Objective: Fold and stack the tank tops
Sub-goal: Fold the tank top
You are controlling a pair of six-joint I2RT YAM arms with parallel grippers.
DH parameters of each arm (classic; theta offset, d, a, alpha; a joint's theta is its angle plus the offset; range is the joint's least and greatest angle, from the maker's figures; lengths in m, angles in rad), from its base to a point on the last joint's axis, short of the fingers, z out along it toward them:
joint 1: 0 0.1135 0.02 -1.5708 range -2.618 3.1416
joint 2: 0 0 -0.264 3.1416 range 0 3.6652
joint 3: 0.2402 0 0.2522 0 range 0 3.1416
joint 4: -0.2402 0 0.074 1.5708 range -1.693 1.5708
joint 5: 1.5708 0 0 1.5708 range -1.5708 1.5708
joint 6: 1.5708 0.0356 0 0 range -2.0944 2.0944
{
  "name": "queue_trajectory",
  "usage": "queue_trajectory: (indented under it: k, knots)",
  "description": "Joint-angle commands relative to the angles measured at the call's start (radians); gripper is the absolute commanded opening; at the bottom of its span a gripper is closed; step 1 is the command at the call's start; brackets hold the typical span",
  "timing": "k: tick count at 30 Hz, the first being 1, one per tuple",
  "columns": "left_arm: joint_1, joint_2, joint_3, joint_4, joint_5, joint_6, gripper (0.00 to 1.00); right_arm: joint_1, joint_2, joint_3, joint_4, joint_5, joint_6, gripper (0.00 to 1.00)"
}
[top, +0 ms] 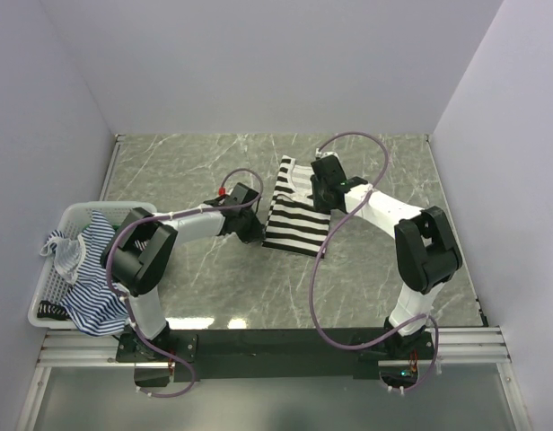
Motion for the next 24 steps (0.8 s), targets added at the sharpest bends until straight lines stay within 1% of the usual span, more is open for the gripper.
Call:
queue_trajectory:
  k: [1, 2, 4, 7, 9, 16, 20, 24]
  knots:
    - [-0.006, -0.05, 0.065, -0.023, -0.018, 0.064, 0.08, -0.014, -0.017, -0.016, 0.029, 0.029, -0.003, 0.39]
    - [-0.008, -0.057, 0.09, -0.025, -0.018, 0.085, 0.12, -0.02, -0.018, -0.019, 0.029, 0.023, 0.002, 0.39]
    - [-0.017, -0.063, 0.119, -0.028, -0.012, 0.121, 0.17, -0.029, -0.026, -0.028, 0.031, 0.014, 0.006, 0.39]
    - [-0.056, -0.051, 0.199, -0.049, -0.018, 0.147, 0.2, -0.041, -0.031, -0.042, 0.034, 0.016, 0.006, 0.39]
    - [-0.083, -0.031, 0.225, -0.052, -0.018, 0.154, 0.21, -0.057, -0.031, -0.057, 0.037, 0.008, 0.012, 0.39]
    - [-0.211, 0.084, 0.308, 0.021, 0.024, 0.139, 0.2, -0.1, -0.032, -0.1, 0.075, -0.059, 0.071, 0.39]
    - [-0.25, 0.149, 0.32, 0.063, 0.031, 0.105, 0.18, -0.118, -0.034, -0.117, 0.122, -0.116, 0.117, 0.39]
    - [-0.264, 0.212, 0.314, 0.075, 0.001, 0.052, 0.17, -0.118, -0.017, -0.111, 0.138, -0.164, 0.115, 0.37]
